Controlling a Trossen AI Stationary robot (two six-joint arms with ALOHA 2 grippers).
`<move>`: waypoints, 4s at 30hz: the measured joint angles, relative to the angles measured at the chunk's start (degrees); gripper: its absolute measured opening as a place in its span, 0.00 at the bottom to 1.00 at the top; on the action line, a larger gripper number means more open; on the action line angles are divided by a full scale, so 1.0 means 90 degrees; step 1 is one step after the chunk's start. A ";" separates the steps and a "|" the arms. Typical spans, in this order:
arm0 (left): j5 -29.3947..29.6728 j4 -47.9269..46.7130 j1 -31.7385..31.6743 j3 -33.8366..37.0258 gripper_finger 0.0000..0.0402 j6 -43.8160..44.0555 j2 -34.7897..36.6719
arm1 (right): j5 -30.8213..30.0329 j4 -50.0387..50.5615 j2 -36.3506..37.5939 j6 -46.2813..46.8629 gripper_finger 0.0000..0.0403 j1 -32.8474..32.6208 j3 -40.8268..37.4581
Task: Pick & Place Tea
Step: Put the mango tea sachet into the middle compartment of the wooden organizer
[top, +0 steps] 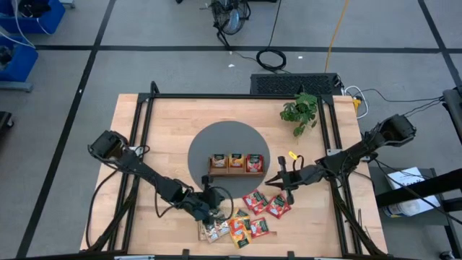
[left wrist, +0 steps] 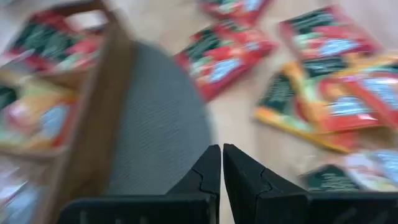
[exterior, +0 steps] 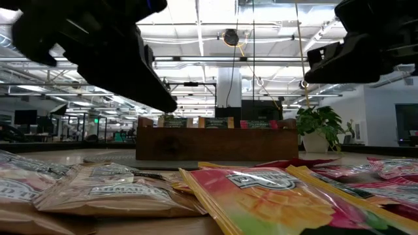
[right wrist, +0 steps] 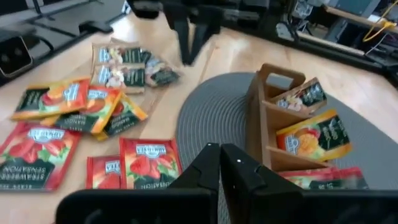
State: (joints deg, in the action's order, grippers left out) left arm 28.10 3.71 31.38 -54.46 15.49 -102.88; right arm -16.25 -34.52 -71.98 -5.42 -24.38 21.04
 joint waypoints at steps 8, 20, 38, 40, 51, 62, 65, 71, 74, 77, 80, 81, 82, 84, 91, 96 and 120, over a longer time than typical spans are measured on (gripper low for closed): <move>-0.0641 0.1123 0.0151 -0.0002 0.06 -0.0394 -0.0028 | 0.1330 -0.1190 -0.1022 0.0455 0.00 -0.0101 0.0038; -0.1317 0.1731 0.0352 -0.0331 0.06 -0.0404 -0.0365 | 0.1637 -0.0193 -0.3308 -0.0165 0.00 -0.0906 0.2390; -0.1735 0.1962 0.0239 -0.0420 0.06 -0.0517 -0.0623 | 0.2672 -0.0572 -0.4232 0.0020 0.00 -0.0925 0.2899; -0.1715 0.2007 0.0177 -0.0420 0.06 -0.0513 -0.0623 | 0.2696 -0.0596 -0.4363 0.0015 0.00 -0.0916 0.3038; -0.1720 0.1925 0.0104 -0.0420 0.06 -0.0474 -0.0621 | 0.3678 -0.0314 -0.5155 0.0089 0.00 -0.0696 0.3872; -0.1722 0.1940 0.0190 -0.0420 0.06 -0.0355 -0.0621 | 0.2449 0.0477 -0.5216 0.0771 0.00 -0.0242 0.3949; -0.1725 0.1936 0.0233 -0.0420 0.06 -0.0356 -0.0618 | 0.2327 0.0621 -0.5163 0.0859 0.00 -0.0166 0.3949; -0.1734 0.1659 0.0231 -0.0420 0.06 -0.0341 -0.0730 | 0.2267 0.0856 -0.4928 0.0790 0.00 -0.0211 0.3925; -0.1729 0.1487 0.0194 -0.0420 0.06 -0.0200 -0.0853 | 0.1938 0.1293 -0.4663 0.0710 0.00 -0.0279 0.3915; -0.1641 0.1221 0.0177 -0.0401 0.06 -0.0158 -0.0919 | 0.1226 0.1763 -0.4430 0.0699 0.00 -0.0408 0.3911; -0.1618 0.1283 0.0135 -0.0410 0.06 -0.0105 -0.0934 | 0.0606 0.1872 -0.4270 0.0667 0.00 -0.0565 0.3908; -0.1615 0.1316 0.0124 -0.0410 0.06 -0.0114 -0.0935 | 0.0513 0.1866 -0.4223 0.0606 0.00 -0.0622 0.3888; -0.1613 0.1351 0.0109 -0.0410 0.06 -0.0163 -0.0936 | 0.0482 0.1846 -0.4186 0.0548 0.00 -0.0672 0.3873; -0.1609 0.1429 0.0098 -0.0415 0.06 -0.0178 -0.0936 | 0.0481 0.1818 -0.4137 0.0496 0.00 -0.0754 0.3871; -0.0094 0.1301 0.0032 -0.0432 0.06 -0.0241 -0.0936 | 0.1601 0.1871 -0.4114 0.0506 0.00 -0.0844 0.3870; -0.0317 0.0846 -0.0097 -0.0432 0.06 0.0220 -0.0936 | 0.1649 0.1829 -0.4114 0.0525 0.00 -0.0831 0.3702; -0.0898 0.0563 -0.0092 -0.0437 0.06 0.0695 -0.0936 | 0.1055 0.1852 -0.4114 0.1031 0.00 -0.0539 0.3553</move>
State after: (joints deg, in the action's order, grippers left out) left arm 20.02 8.78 30.55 -58.39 21.74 -111.31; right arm -6.76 -17.85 -109.01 3.87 -29.23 53.01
